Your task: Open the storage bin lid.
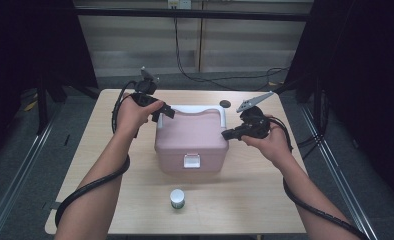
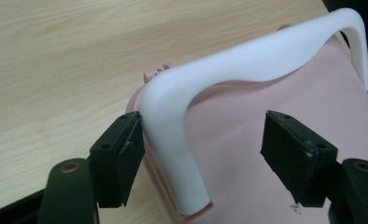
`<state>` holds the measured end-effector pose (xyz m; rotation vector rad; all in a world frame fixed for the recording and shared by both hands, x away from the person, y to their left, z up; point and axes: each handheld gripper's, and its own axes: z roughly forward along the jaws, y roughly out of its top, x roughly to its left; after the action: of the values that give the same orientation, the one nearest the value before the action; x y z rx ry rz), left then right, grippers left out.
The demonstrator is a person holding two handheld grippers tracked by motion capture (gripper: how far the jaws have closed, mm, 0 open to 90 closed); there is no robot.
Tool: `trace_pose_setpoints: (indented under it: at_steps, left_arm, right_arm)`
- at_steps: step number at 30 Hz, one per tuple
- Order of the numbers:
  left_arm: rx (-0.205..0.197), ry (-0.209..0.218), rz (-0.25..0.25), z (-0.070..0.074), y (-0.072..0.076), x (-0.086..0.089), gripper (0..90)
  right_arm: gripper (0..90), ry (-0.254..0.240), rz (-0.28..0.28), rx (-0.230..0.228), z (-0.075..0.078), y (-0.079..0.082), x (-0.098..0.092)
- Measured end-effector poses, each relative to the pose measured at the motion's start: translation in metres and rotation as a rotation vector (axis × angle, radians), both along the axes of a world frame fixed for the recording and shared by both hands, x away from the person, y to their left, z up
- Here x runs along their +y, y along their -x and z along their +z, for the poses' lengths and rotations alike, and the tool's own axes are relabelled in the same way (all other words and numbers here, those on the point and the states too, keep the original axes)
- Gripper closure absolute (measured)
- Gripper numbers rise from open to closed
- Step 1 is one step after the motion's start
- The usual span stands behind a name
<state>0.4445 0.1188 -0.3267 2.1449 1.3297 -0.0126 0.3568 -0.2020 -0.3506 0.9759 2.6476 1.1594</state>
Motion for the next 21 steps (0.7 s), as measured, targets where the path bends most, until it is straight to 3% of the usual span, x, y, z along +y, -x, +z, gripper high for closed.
trace_pose_setpoints:
  at_steps: [17,18,19,21]
  left_arm:
    - [-0.004,0.026,-0.017,0.0079,0.0089,0.0087,31.0]
    - [-0.004,0.043,0.008,0.0077,0.0097,0.0077,31.0]
    - [-0.003,0.024,-0.017,0.0086,0.0093,0.0095,31.2]
    - [-0.005,0.026,-0.017,0.0098,0.0097,0.0088,31.4]
  right_arm:
    - [90.0,0.015,-0.017,0.002,0.0013,0.0017,0.0024]
    - [90.0,0.017,-0.018,0.001,0.0014,0.0017,0.0027]
    - [90.0,0.020,-0.018,0.000,0.0016,0.0018,0.0032]
    - [90.0,0.035,-0.016,-0.007,0.0025,0.0021,0.0047]
